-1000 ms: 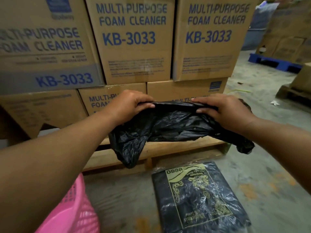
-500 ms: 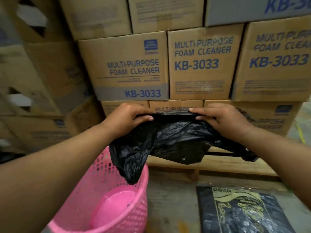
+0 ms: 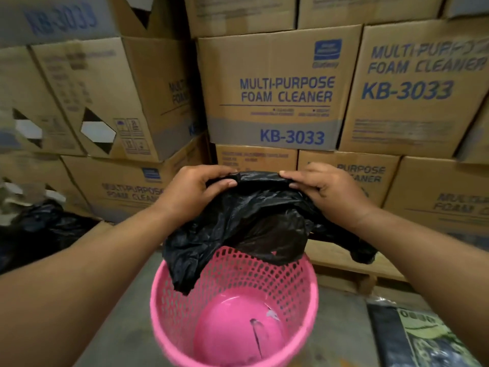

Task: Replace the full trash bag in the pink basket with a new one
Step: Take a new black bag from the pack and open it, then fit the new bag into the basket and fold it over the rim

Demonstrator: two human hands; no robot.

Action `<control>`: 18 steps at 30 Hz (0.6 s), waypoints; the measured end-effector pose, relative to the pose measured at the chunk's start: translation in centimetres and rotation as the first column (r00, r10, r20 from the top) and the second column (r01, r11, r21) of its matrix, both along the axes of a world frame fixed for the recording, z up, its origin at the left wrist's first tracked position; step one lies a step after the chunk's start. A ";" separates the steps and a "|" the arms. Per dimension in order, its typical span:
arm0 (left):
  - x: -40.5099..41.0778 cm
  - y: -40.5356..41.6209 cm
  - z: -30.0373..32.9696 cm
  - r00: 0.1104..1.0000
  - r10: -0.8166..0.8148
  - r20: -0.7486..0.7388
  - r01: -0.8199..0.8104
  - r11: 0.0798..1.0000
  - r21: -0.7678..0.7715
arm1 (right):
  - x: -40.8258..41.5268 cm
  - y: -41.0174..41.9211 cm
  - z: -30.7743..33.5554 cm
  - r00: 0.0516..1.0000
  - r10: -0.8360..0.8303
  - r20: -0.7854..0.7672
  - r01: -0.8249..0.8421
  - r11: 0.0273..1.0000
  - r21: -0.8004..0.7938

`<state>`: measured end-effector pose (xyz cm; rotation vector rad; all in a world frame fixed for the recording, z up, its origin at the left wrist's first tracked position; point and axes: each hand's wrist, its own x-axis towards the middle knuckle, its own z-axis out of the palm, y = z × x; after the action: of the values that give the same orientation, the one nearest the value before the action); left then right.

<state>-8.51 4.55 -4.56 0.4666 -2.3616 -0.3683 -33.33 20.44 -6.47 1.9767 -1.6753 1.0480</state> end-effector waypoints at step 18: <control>0.1 -6.3 -9.2 0.974 -0.220 -0.058 0.228 0.954 0.197 | 10.8 -5.0 -6.4 0.910 -0.349 0.224 0.255 0.897 0.362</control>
<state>-8.37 -1.74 -13.79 0.2814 -2.3585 -0.7226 -22.58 15.49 -12.90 1.7135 -2.3612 1.0250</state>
